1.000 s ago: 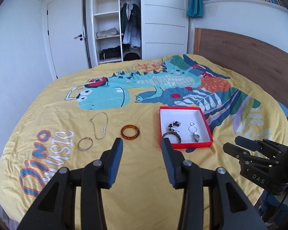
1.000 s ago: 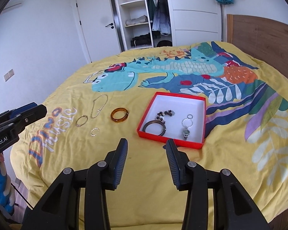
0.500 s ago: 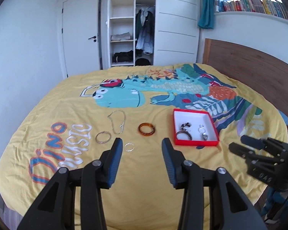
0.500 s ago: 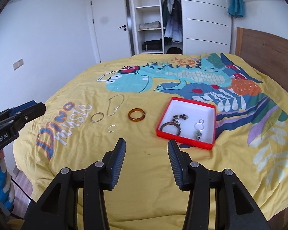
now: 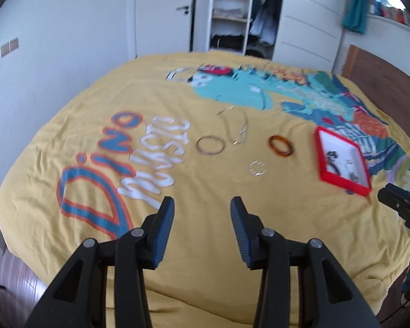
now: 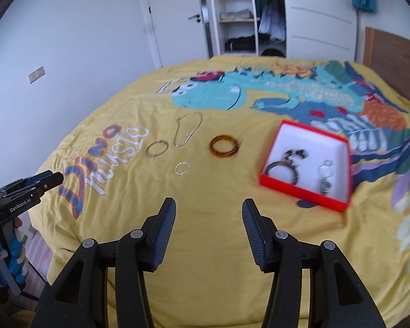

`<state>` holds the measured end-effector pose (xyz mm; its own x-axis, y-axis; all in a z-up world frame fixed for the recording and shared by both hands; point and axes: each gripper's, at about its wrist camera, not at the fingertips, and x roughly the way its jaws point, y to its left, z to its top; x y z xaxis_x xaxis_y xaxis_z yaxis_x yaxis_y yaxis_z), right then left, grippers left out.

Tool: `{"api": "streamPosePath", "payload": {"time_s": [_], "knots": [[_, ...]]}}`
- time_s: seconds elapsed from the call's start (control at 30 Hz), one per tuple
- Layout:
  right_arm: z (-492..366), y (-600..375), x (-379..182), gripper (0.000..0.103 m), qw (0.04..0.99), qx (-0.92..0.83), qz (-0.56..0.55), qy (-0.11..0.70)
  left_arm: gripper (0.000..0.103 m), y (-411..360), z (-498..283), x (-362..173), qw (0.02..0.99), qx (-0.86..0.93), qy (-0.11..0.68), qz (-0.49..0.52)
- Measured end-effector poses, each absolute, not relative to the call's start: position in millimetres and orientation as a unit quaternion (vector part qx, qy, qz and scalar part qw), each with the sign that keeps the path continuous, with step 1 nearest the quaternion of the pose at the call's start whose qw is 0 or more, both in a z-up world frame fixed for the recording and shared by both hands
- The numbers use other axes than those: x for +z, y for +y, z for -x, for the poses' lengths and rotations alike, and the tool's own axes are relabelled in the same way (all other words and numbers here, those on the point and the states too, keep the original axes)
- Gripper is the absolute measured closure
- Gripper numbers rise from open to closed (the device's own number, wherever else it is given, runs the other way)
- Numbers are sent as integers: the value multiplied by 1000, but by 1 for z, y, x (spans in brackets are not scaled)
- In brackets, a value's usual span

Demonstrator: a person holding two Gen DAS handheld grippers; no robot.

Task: Organize jewelry
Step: 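Grasp the plain silver hoop with the left tool while the right tool grasps the twisted silver hoop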

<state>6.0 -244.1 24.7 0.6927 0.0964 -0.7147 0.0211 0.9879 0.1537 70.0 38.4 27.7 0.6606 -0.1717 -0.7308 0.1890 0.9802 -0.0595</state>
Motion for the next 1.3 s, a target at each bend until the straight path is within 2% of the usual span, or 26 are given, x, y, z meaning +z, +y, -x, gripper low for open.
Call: {"api": "streamPosePath", "payload": {"time_s": [0.5, 0.73, 1.03, 1.13, 1.2, 1.3], "knots": [[-140, -219, -77, 52, 872, 94, -76, 475, 62, 14, -239, -59, 863, -102, 494, 29], [-195, -205, -120, 49, 855, 128, -71, 498, 62, 7, -304, -101, 840, -111, 524, 81], [-237, -189, -138, 45, 858, 142, -59, 490, 63, 1, -351, -132, 831, -97, 544, 73], [-242, -178, -141, 48, 861, 136, -32, 489, 64, -5, -352, -135, 837, -92, 537, 52], [-242, -174, -143, 51, 863, 132, -20, 487, 69, -9, -350, -135, 841, -90, 532, 33], [-239, -173, -143, 60, 865, 127, -22, 486, 84, -12, -346, -135, 847, -87, 525, 11]]}}
